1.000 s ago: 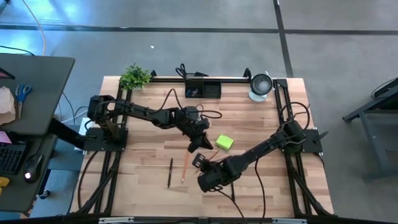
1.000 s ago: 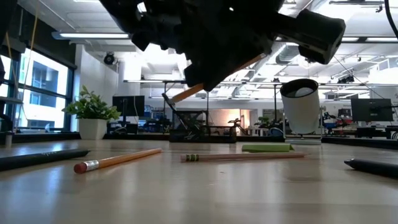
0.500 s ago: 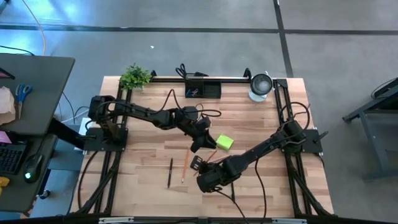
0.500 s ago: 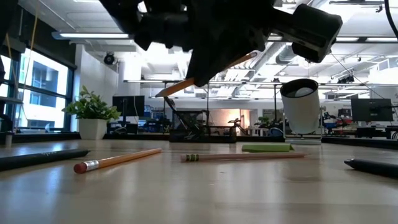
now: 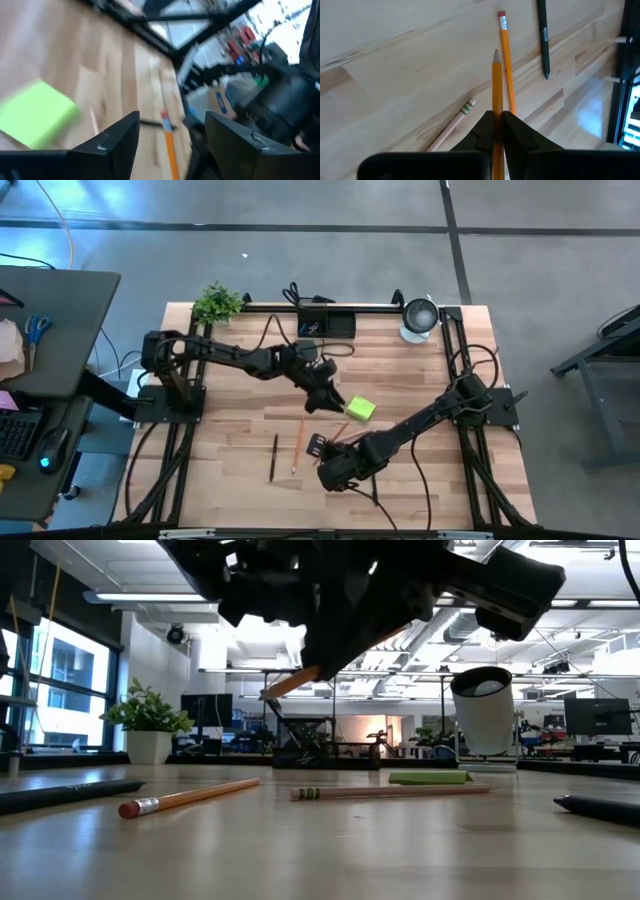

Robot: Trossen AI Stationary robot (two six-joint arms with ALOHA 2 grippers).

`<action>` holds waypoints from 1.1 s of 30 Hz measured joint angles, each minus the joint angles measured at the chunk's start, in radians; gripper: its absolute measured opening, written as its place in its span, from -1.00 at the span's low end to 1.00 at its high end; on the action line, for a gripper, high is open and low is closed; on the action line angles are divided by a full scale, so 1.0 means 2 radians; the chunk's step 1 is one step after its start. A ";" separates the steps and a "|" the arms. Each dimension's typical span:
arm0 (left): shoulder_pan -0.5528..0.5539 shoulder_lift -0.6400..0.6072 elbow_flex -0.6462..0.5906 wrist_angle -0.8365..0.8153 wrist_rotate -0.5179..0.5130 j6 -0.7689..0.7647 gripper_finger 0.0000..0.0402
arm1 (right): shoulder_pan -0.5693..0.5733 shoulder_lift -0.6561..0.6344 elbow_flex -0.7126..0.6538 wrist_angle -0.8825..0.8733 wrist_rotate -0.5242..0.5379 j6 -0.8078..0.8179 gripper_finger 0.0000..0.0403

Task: Pick and place office supplies into organizer
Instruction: Put the left orange pencil into the black desk organizer

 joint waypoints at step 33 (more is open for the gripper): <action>-0.072 0.001 0.066 -0.127 -0.062 0.045 -0.05 | 0.000 0.000 0.000 0.025 -0.035 -0.025 -0.94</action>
